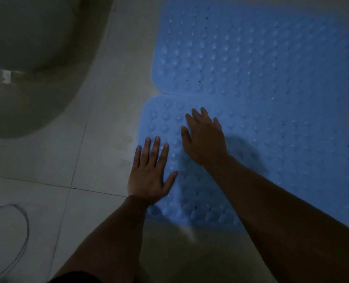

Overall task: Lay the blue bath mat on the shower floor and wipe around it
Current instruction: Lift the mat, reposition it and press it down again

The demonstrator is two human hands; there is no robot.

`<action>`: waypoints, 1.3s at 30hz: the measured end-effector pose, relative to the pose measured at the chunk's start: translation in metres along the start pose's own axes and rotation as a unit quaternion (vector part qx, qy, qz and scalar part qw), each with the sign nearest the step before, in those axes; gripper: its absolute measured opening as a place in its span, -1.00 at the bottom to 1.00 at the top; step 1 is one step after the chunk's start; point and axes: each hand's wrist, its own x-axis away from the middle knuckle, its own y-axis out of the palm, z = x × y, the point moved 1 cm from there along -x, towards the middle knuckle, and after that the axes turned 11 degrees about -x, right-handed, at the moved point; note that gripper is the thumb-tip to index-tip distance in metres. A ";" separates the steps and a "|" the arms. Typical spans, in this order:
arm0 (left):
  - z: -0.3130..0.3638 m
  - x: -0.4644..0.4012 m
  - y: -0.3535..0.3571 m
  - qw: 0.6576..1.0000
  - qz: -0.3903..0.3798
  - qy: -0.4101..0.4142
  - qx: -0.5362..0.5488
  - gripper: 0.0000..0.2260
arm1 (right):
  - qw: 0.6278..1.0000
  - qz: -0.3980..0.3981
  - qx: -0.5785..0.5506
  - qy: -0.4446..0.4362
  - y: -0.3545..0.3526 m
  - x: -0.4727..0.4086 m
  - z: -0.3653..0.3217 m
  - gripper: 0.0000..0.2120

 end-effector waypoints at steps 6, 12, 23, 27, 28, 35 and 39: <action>-0.002 -0.001 0.003 1.000 -0.018 -0.002 -0.001 -0.16 | 0.998 -0.059 -0.018 0.015 -0.002 0.020 0.007 -0.45; 0.000 -0.017 -0.040 0.993 0.005 -0.060 0.097 -0.50 | 0.998 -0.056 -0.033 0.019 -0.015 0.054 -0.010 -0.45; -0.004 -0.035 -0.043 0.993 0.099 -0.054 0.035 -0.63 | 0.997 -0.049 0.056 0.037 0.054 0.108 0.005 -0.25; -0.001 -0.029 -0.030 0.995 0.088 -0.032 0.030 -0.59 | 0.998 -0.040 0.050 0.022 0.057 0.112 0.007 -0.21; -0.001 -0.027 -0.029 0.995 0.093 -0.029 0.031 -0.59 | 0.998 -0.043 0.045 0.022 0.056 0.111 0.007 -0.19; -0.006 -0.034 -0.048 0.987 0.089 -0.116 0.061 -0.60 | 0.984 -0.168 -0.038 0.042 0.022 0.093 0.008 -0.12; 0.028 -0.042 -0.060 0.991 0.078 -0.080 0.072 -0.54 | 0.984 -0.150 -0.069 0.073 -0.048 0.066 0.040 -0.42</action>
